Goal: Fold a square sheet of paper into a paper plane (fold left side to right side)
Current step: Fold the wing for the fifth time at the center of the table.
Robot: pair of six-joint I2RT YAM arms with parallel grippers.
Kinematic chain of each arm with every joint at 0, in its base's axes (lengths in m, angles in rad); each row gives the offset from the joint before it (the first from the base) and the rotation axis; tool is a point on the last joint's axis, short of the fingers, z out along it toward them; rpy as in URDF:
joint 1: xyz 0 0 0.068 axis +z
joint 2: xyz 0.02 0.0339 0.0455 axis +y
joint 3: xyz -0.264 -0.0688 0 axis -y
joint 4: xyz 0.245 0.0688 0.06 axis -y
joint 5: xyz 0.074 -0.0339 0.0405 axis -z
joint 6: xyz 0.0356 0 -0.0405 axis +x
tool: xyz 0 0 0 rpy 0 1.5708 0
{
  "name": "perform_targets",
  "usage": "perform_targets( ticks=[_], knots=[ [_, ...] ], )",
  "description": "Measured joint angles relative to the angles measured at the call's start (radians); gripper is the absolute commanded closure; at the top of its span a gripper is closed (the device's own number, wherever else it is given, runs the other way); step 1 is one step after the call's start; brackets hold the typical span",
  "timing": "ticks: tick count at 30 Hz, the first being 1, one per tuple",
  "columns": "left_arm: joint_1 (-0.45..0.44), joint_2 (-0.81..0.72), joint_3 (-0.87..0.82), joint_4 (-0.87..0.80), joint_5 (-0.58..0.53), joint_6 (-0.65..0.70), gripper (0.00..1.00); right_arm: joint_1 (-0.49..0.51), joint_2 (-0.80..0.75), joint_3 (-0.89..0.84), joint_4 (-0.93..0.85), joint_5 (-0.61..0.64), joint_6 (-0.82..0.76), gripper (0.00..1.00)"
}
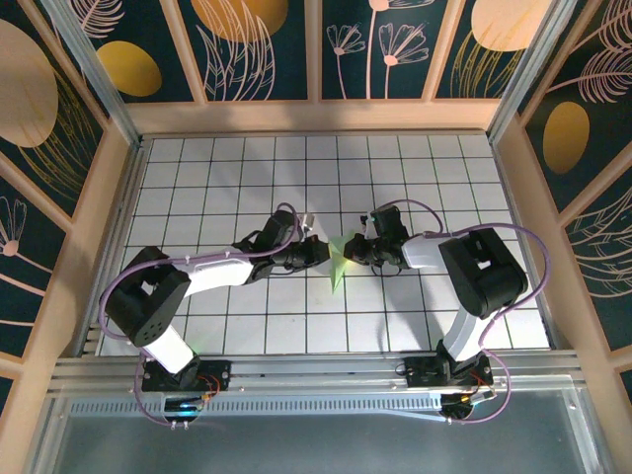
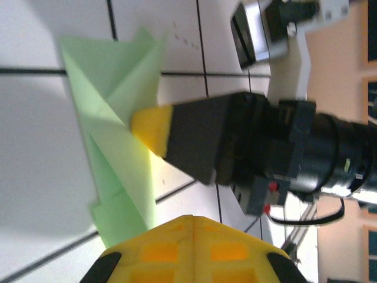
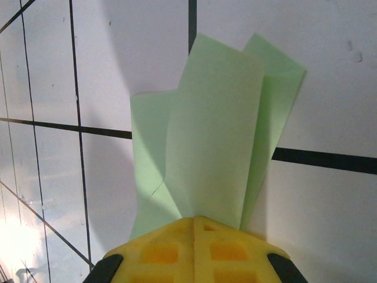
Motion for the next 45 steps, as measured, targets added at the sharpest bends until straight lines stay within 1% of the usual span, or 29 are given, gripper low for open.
perform_targets(
  ticks=[6,11,45],
  knots=[
    [-0.047,0.085,0.056,-0.001,0.048,0.0,0.96,0.0,0.002,0.0,0.003,-0.005,0.0,1.0],
    [-0.049,0.139,0.058,-0.004,0.058,0.0,0.96,0.0,0.002,0.0,0.003,-0.005,0.0,1.0],
    [-0.064,0.216,0.018,0.043,0.072,-0.027,0.97,-0.001,0.003,0.001,0.003,-0.006,-0.019,1.0]
  ],
)
